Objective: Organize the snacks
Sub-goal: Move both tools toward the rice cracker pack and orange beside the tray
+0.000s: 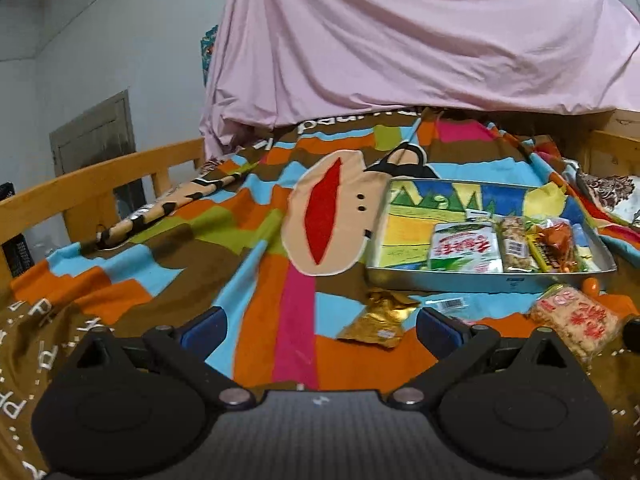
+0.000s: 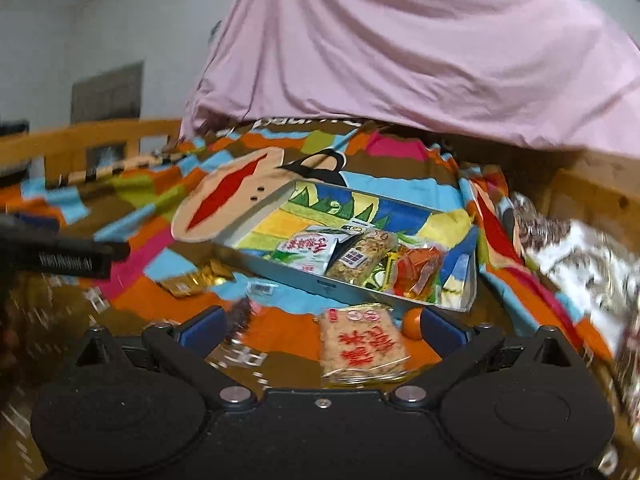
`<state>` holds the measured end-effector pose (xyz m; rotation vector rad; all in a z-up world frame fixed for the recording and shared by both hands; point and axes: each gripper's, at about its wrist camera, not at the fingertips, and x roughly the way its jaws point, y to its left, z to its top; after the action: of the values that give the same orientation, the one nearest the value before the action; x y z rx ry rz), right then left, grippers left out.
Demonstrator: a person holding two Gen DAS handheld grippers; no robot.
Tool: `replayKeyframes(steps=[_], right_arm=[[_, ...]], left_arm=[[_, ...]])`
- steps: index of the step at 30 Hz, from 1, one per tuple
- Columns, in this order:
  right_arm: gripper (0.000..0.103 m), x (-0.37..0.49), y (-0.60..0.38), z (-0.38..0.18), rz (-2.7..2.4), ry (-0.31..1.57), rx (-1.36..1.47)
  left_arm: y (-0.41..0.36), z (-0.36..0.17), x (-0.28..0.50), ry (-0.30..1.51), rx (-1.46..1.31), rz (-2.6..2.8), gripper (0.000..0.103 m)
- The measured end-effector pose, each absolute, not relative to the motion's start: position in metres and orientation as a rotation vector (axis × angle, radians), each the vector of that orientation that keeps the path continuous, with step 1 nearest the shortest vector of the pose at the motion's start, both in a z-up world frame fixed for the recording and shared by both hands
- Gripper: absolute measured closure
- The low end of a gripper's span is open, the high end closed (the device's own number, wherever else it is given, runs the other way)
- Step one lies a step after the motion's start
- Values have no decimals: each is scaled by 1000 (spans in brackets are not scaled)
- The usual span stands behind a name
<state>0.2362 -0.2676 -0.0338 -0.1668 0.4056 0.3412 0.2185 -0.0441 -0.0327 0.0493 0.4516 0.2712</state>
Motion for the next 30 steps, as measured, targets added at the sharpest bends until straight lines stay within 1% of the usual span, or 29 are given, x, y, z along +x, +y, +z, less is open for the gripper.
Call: replayKeyframes(steps=[5,14,24,30], right_arm=[[1,259,-274,-41,327,456,-151],[1,286,-285,-49,278,476,-110],[1,306,-307,-55,265,505,42],[1,318,-307,-65,258,547,11]], left_arm=[[-57,-35,224,458,1,236,0],[-83,-45,247,566,29,262,0],[-98,-49,265,632,5,296,0],[-102,-53,275,692,-46,267,0]])
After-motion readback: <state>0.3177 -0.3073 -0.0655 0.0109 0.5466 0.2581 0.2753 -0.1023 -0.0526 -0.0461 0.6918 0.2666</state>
